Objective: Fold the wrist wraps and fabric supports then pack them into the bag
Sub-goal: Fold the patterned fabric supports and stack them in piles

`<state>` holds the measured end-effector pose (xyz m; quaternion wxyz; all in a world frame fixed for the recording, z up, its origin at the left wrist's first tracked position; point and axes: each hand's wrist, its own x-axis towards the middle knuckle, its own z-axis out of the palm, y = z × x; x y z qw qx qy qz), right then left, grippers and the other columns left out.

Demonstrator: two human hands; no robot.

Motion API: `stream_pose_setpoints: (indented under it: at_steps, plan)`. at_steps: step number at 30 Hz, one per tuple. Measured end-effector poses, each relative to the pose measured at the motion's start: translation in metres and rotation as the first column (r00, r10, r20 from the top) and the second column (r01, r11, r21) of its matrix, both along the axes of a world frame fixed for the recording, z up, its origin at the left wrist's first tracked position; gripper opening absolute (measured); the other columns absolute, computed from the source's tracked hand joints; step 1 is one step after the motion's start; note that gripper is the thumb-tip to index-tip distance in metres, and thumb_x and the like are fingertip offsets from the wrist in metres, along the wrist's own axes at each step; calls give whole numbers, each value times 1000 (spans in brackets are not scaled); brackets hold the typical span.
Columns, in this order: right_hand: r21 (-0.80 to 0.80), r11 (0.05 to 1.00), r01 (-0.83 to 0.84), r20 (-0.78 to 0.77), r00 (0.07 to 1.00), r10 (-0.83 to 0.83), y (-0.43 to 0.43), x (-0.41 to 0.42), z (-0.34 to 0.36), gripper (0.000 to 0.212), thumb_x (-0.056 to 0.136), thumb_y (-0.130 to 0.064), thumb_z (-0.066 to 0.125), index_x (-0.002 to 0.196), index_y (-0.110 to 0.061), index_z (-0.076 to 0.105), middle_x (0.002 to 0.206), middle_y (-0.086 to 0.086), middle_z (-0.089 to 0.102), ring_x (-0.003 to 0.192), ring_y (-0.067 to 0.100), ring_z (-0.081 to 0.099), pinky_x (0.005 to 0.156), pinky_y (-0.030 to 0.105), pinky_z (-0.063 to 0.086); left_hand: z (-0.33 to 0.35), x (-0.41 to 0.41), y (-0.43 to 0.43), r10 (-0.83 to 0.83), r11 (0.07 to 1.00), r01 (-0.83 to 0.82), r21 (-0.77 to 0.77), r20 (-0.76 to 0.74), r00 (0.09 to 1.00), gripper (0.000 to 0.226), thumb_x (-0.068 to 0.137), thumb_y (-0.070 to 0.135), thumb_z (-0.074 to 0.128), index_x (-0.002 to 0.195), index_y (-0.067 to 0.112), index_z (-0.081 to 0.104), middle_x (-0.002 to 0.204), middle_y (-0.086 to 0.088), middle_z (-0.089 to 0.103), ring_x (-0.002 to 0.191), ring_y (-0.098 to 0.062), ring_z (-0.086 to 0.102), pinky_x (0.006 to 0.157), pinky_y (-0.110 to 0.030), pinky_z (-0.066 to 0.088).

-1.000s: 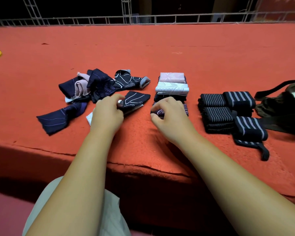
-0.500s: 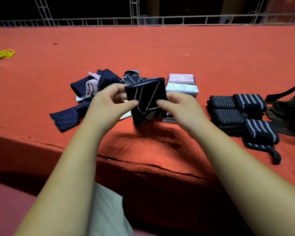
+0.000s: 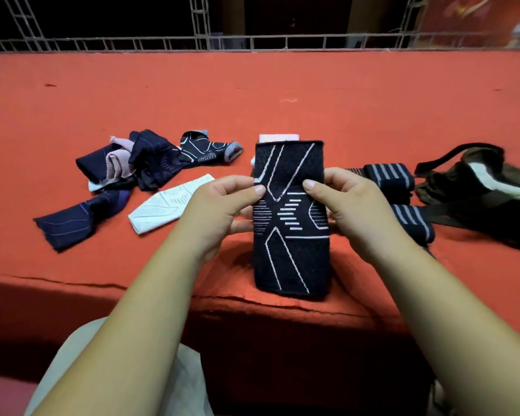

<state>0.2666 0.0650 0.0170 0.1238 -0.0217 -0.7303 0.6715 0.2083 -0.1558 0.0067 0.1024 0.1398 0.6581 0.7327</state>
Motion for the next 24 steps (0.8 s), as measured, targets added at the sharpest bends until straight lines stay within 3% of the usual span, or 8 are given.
stream_pose_setpoints:
  at_steps: [3,6,8,13,16,17,19,24]
  plan:
    - [7,1000,-10,24,1000,10,18,7,-13,11,103,-16,69,110,-15,77,85,11,70,67,18,64,57,29,55,-8,1,22,-9,1000,9,-13,46,999,15,101,10,69,112,16,75,101,-3,79,74,-14,70,64,-29,59]
    - [-15,999,-31,35,999,31,30,12,-19,18,104,-6,64,113,-15,77,83,1,69,62,11,63,57,25,56,-12,-1,36,7,1000,-7,4,85,996,19,101,7,68,107,22,77,100,1,77,77,-15,69,58,-24,55]
    - [-42,998,-39,34,999,41,34,12,-22,22,104,-4,62,114,-16,76,88,1,72,64,9,66,62,26,58,-13,-3,41,0,999,-5,41,116,993,22,101,6,67,107,25,78,106,-3,76,82,-18,70,61,-27,56]
    - [-128,988,-83,7,996,85,38,7,-35,32,106,1,54,119,-17,77,111,5,81,97,21,79,86,36,65,-14,-11,45,-25,998,18,67,111,994,25,102,7,65,105,27,81,110,-11,74,90,-26,70,78,-37,55]
    - [-171,978,-115,18,993,120,40,6,-36,34,105,7,49,108,-12,77,89,-5,80,75,7,75,69,20,58,-16,-14,44,-52,995,43,89,98,994,25,102,6,65,103,26,81,108,-14,71,89,-27,65,79,-38,51]
    - [-166,980,-114,20,993,119,41,4,-37,34,104,7,50,111,-12,78,90,-4,80,77,8,75,70,21,58,-16,-14,43,-61,995,52,90,98,993,24,101,5,64,104,24,80,108,-15,71,92,-28,63,79,-38,51]
    - [-141,986,-86,22,996,90,42,0,-39,40,101,7,51,114,-15,81,103,5,82,88,16,77,81,31,61,-15,-14,42,-54,996,46,80,103,993,25,99,1,63,102,21,78,103,-16,73,87,-27,65,74,-34,54]
    - [-252,967,-43,40,998,55,36,-4,-38,46,96,10,44,91,-11,84,106,24,79,94,24,74,85,36,62,-15,-13,44,-24,998,17,67,103,994,33,100,-4,49,98,15,75,99,-15,74,79,-18,67,68,-25,59]
